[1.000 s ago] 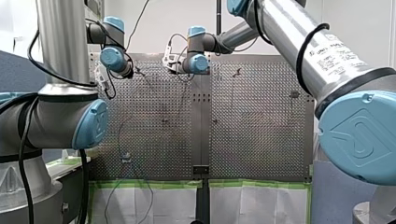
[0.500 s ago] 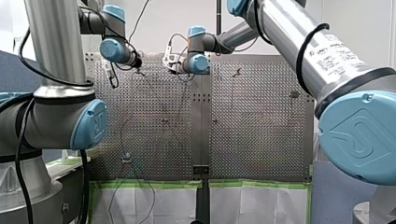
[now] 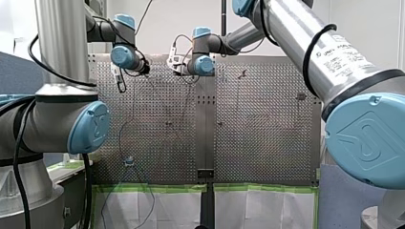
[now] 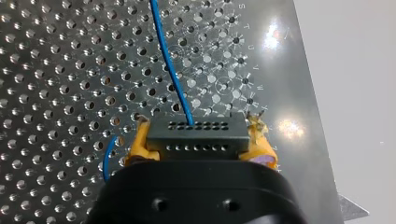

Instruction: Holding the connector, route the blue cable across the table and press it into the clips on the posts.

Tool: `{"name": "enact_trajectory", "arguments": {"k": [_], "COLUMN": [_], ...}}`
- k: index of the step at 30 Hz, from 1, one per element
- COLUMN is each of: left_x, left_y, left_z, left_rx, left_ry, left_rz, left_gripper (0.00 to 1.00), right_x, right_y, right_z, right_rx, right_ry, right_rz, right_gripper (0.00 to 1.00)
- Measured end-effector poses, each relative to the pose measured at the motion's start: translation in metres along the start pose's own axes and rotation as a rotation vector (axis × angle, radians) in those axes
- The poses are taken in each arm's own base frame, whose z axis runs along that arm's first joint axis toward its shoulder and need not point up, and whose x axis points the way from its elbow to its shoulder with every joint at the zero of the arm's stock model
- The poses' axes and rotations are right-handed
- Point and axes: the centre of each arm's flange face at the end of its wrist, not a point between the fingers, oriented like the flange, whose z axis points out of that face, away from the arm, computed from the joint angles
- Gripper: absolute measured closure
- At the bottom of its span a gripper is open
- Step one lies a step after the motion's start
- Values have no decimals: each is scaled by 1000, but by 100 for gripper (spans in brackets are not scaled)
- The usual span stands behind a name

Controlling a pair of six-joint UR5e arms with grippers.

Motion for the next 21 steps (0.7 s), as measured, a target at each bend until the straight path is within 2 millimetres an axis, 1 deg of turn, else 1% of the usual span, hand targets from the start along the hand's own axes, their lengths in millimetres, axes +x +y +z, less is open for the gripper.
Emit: {"name": "enact_trajectory", "arguments": {"k": [7,13,17,21], "left_x": [0,5,16,24], "left_y": [-5,-10,-12,-12], "left_z": [22,42,52,57], "left_rx": [-9,-22,-22,-24], "left_ry": [-10,-15,-9,-7], "left_rz": [11,29,29,27], "left_gripper": [0,0,0,0], "right_x": [1,1,1,1], "right_y": [3,5,6,6], "right_z": [0,1,1,1], "right_rx": [-3,-5,-5,-4], "right_ry": [0,1,1,1], "right_rz": [0,-1,-1,-1], "right_gripper": [100,100,100,100]}}
